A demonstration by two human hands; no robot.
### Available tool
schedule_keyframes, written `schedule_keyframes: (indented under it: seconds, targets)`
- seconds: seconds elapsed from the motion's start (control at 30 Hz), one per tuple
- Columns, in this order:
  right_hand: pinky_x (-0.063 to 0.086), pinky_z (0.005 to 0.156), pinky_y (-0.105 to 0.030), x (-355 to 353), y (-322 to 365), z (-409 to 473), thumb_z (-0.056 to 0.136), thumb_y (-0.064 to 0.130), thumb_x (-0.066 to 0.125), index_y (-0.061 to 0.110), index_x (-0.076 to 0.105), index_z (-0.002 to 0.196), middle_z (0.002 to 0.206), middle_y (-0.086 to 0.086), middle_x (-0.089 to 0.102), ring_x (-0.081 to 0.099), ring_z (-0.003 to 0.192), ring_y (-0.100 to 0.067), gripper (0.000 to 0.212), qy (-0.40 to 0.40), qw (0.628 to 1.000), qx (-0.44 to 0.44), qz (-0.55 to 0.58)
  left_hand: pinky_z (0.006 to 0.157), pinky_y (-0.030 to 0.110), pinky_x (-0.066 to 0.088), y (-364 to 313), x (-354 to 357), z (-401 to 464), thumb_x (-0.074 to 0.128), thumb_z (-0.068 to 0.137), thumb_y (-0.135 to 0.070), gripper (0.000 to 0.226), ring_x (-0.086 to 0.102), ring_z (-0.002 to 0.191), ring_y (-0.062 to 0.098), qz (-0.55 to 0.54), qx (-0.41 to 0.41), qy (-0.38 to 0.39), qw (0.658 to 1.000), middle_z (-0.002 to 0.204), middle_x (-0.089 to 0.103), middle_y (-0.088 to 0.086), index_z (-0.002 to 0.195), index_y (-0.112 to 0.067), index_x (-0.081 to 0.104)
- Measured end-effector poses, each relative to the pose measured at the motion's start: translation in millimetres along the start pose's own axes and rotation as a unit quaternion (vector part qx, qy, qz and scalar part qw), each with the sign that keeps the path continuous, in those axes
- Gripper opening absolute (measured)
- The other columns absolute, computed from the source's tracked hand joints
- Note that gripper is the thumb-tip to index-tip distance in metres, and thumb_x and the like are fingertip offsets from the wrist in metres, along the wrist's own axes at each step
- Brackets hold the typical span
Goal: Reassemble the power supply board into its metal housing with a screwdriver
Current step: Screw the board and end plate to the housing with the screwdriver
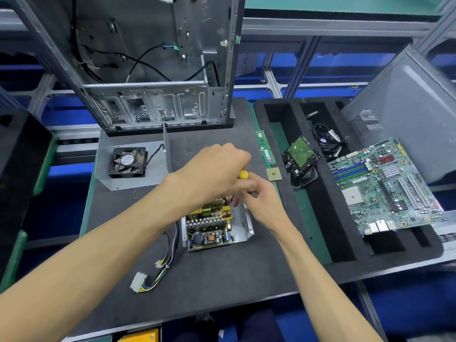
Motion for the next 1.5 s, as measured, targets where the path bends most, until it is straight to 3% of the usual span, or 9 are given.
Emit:
schedule_keyframes:
  seconds: [0.1,0.27,0.4,0.5,0.73,0.93,1.17,1.37,1.5]
  targets:
    - [0.046,0.063,-0.013,0,-4,1,0.079,0.031,0.064,0.032,0.063,0.079,0.062,-0.007,0.069,0.067,0.060,-0.011,0.002,-0.011,1.000,0.006,-0.001,0.064,0.037,0.047,-6,4,0,0.055,0.096,-0.039,0.026,0.063,0.081,0.035,-0.005,0.009,-0.001,1.000,0.077,0.055,0.003,0.095,-0.014,0.060]
    - [0.043,0.054,-0.016,0,-8,6,0.074,0.016,0.065,0.048,0.062,0.077,0.064,-0.009,0.066,0.059,0.053,-0.005,0.033,-0.062,0.998,0.007,-0.030,0.081,0.042,0.048,-18,8,0,0.059,0.087,-0.006,0.018,0.059,0.096,0.027,-0.033,0.081,0.086,0.992,0.100,0.052,0.002,0.102,-0.014,0.067]
    - [0.041,0.060,-0.029,1,-7,4,0.079,0.035,0.066,0.034,0.060,0.083,0.067,-0.001,0.060,0.049,0.064,-0.013,0.007,-0.062,0.998,-0.006,-0.016,0.077,0.044,0.051,-3,3,-2,0.061,0.093,-0.035,0.028,0.061,0.091,0.030,-0.046,0.009,-0.011,0.999,0.101,0.058,0.005,0.112,-0.015,0.054]
    - [0.037,0.059,-0.024,-1,-6,2,0.080,0.038,0.070,0.028,0.050,0.075,0.063,0.005,0.047,0.042,0.064,-0.012,0.024,-0.064,0.998,-0.012,-0.005,0.068,0.042,0.051,4,4,-3,0.055,0.094,-0.052,0.040,0.061,0.079,0.037,-0.026,-0.050,-0.043,0.997,0.081,0.058,0.006,0.094,-0.013,0.054]
    - [0.046,0.060,-0.017,2,-4,2,0.074,0.032,0.064,0.028,0.052,0.090,0.055,0.000,0.060,0.057,0.055,-0.012,0.020,-0.039,0.999,-0.008,0.000,0.073,0.035,0.041,-9,10,-4,0.056,0.093,-0.014,0.011,0.059,0.091,0.026,-0.028,0.085,0.034,0.995,0.095,0.045,-0.003,0.103,-0.016,0.059]
    - [0.047,0.060,-0.020,0,-3,2,0.074,0.028,0.056,0.027,0.052,0.078,0.059,0.004,0.059,0.061,0.058,-0.012,0.006,-0.037,0.999,-0.015,-0.019,0.067,0.040,0.049,-2,8,-6,0.058,0.094,-0.046,0.031,0.062,0.082,0.031,-0.017,0.007,-0.024,1.000,0.091,0.062,0.005,0.096,-0.017,0.051]
    - [0.030,0.048,-0.011,0,-6,7,0.062,0.040,0.060,0.051,0.054,0.066,0.052,0.019,0.046,0.035,0.051,0.001,0.014,-0.113,0.993,0.003,-0.038,0.067,0.031,0.033,-16,10,-1,0.056,0.093,-0.015,0.011,0.048,0.078,0.021,-0.028,0.095,0.025,0.995,0.091,0.042,-0.004,0.103,-0.018,0.058]
    - [0.031,0.052,-0.019,1,-9,10,0.065,0.039,0.054,0.028,0.046,0.077,0.059,0.012,0.051,0.038,0.056,-0.003,0.018,-0.112,0.991,0.005,-0.069,0.061,0.036,0.035,-10,11,1,0.058,0.095,-0.033,0.021,0.052,0.075,0.033,0.009,-0.009,-0.017,1.000,0.073,0.040,0.001,0.090,-0.020,0.042]
    - [0.046,0.061,-0.020,0,-5,8,0.079,0.029,0.064,0.033,0.058,0.095,0.065,-0.008,0.066,0.061,0.060,-0.011,0.018,-0.026,0.999,-0.002,-0.021,0.070,0.041,0.046,-9,11,8,0.067,0.088,-0.017,0.018,0.063,0.091,0.032,0.018,0.058,0.033,0.998,0.098,0.057,0.004,0.102,-0.017,0.056]
Point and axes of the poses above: each hand's wrist, its own z-axis towards the middle knuckle, its own x-axis out of the palm, y = z × x, the point moved 5 cm from there along z, towards the middle knuckle
